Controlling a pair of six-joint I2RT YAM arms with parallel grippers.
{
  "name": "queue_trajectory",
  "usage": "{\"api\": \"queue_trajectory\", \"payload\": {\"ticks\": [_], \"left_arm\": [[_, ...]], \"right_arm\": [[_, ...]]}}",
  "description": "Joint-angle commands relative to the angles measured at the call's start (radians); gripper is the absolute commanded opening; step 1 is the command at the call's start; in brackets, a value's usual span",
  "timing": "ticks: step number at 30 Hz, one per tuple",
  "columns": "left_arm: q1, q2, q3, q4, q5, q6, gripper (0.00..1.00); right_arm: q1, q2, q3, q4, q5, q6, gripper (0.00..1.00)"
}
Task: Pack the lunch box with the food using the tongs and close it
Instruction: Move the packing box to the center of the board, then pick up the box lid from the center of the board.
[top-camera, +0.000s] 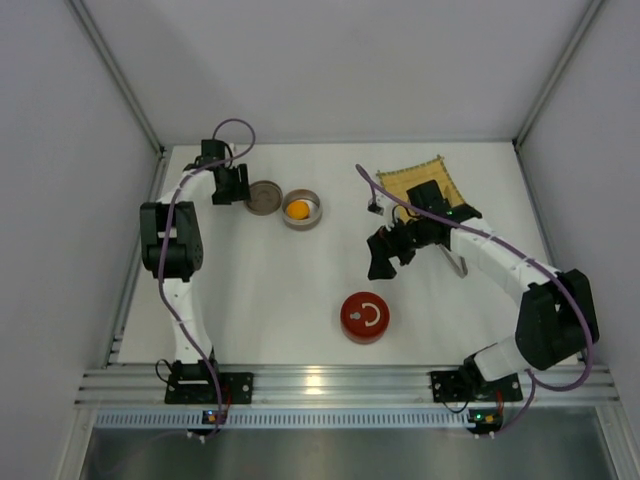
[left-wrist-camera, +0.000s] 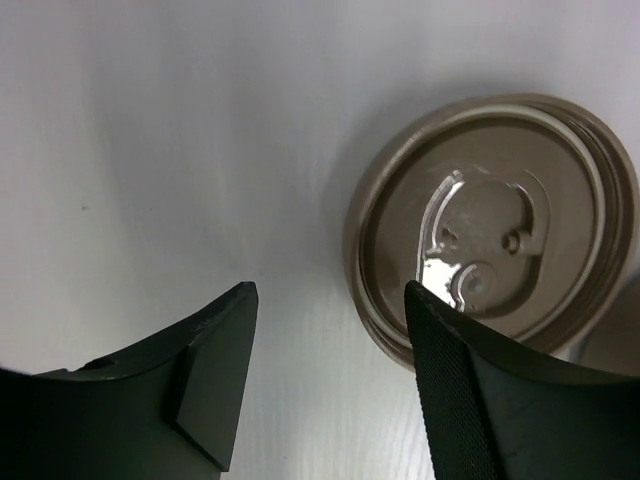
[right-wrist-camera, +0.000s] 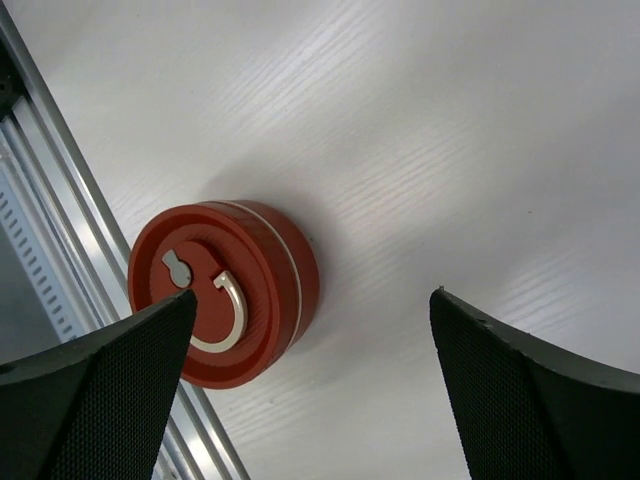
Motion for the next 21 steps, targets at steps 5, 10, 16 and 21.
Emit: {"api": "queue_trajectory", "payload": {"ticks": [5,10,16,21], "left_arm": [[-0.032,0.066,0.098,-0.01,-0.102,0.017,0.53],[-0.035,0.064,0.092,-0.063,-0.154,0.018,0.29],[-0.035,0.021,0.058,-0.165,-0.143,0.042,0.09],[0.026,-0.087,0.105,-0.315,-0.031,0.057,0.0]], "right_arm": [[-0.013,-0.067,0.069,0.009,0.003,0.011,0.99],[-0.013,-0.074,0.104,0.029,0.052,0.009,0.99],[-0.013,-0.053,0.161,0.089,0.07,0.039,0.99],[-0.004,-0.012,0.209,0.152,0.067,0.078,0.99]]}}
